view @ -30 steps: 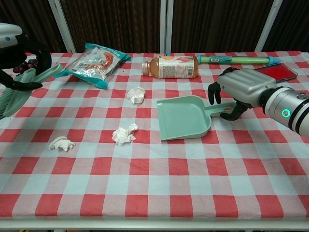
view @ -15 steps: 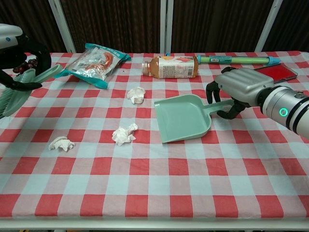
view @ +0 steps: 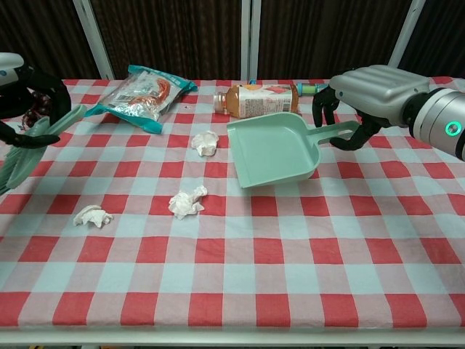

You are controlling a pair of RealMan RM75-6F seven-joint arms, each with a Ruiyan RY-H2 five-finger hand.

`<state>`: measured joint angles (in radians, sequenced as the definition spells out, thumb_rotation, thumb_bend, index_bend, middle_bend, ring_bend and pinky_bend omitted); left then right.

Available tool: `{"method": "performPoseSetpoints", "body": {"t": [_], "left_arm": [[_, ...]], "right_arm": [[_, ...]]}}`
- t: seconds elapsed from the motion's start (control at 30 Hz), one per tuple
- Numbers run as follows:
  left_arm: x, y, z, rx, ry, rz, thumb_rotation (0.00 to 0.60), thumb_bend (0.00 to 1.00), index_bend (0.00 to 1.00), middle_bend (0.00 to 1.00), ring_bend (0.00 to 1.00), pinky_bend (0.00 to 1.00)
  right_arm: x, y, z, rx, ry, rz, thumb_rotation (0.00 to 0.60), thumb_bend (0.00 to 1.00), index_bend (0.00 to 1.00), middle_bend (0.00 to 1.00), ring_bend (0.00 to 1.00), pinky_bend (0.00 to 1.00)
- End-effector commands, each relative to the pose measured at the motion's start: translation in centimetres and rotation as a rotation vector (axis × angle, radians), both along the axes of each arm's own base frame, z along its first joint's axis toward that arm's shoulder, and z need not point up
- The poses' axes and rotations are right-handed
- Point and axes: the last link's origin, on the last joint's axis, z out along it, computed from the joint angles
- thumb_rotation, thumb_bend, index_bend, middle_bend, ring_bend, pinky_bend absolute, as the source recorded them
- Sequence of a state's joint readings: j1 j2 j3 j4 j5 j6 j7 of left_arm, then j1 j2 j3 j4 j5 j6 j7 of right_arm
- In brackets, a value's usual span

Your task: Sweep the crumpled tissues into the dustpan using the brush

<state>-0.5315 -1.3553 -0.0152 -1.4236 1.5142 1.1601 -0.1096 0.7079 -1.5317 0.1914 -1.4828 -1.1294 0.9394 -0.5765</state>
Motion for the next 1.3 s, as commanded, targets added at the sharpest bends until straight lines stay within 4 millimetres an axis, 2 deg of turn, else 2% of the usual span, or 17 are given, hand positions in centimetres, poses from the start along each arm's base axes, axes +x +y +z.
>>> {"method": "performPoseSetpoints", "body": {"t": [0.03, 0.37, 0.8, 1.3], "left_arm": [[-0.8, -0.6, -0.8, -0.019, -0.017, 0.024, 0.6, 0.46, 0.53, 0.58, 0.84, 0.97], [-0.1, -1.6, -4.2, -0.044, -0.097, 0.023, 0.6, 0.46, 0.53, 0.58, 0.84, 0.97], [3.3, -0.9, -7.5, -0.095, -0.182, 0.007, 0.6, 0.46, 0.53, 0.58, 0.84, 0.97], [7.6, 0.1, -10.0, -0.145, -0.278, -0.013, 0.6, 0.46, 0.53, 0.58, 0.84, 0.97]], "right_arm": [[-0.1, -0.1, 0.0, 0.023, 0.032, -0.005, 0.6, 0.33, 0.61, 0.56, 0.28, 0.07], [-0.5, 0.3, -2.0, 0.069, 0.075, -0.013, 0.6, 0.33, 0.61, 0.56, 0.27, 0.07], [1.2, 0.6, -3.8, 0.083, 0.072, 0.018, 0.6, 0.34, 0.61, 0.56, 0.28, 0.07], [3.0, 1.2, -5.8, 0.088, 0.119, 0.075, 0.6, 0.34, 0.61, 0.56, 0.28, 0.08]]}}
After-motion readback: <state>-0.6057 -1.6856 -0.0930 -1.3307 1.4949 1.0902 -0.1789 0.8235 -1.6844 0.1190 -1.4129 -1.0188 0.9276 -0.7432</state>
